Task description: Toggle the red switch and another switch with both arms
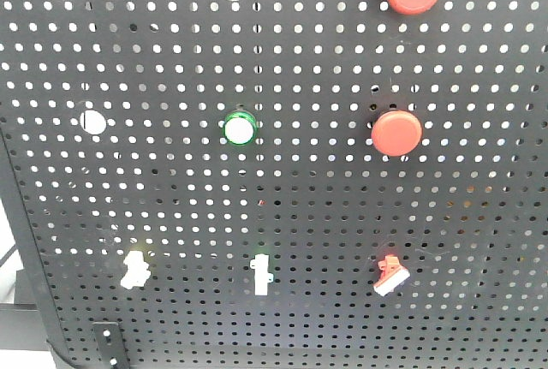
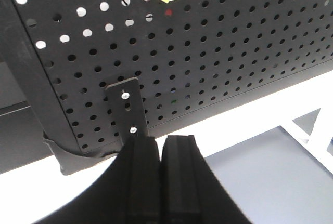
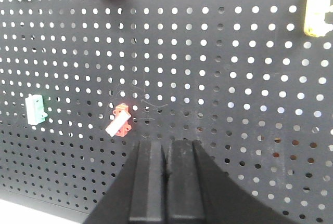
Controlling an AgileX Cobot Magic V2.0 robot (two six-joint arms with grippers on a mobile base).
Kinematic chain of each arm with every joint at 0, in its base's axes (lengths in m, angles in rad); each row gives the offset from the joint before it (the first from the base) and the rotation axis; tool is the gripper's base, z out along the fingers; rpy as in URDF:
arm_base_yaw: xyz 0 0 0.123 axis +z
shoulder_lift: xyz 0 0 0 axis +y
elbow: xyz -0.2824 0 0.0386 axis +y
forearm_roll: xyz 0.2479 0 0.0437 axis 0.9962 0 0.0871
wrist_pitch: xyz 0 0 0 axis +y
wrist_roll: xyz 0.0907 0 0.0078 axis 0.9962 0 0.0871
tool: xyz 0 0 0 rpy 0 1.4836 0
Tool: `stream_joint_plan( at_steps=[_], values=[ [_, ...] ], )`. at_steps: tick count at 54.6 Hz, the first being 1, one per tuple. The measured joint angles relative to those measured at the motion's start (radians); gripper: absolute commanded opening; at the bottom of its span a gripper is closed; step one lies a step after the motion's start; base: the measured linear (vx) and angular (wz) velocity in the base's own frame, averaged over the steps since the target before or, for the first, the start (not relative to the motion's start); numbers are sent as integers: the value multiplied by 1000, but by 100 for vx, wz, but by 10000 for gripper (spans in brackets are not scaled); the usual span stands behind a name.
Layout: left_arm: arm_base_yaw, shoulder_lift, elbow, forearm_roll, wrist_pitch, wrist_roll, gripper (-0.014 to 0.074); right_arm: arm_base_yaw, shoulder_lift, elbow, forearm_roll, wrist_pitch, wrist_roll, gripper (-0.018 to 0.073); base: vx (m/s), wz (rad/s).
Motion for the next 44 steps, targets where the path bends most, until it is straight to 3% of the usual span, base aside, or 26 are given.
stream_joint_plan(
  at_steps=[11,20,32,44],
  values=[
    [9,-112,155,-5,-67,28,3,0,0,0,0,0,0,-6,0,0],
    [90,-364,305,-82,-99,47,3,0,0,0,0,0,0,-6,0,0],
    [263,-682,313,-88,84,46,3,0,0,0,0,0,0,-6,0,0],
    [312,-767,313,-60,161,41,3,0,0,0,0,0,0,-6,0,0]
  ],
)
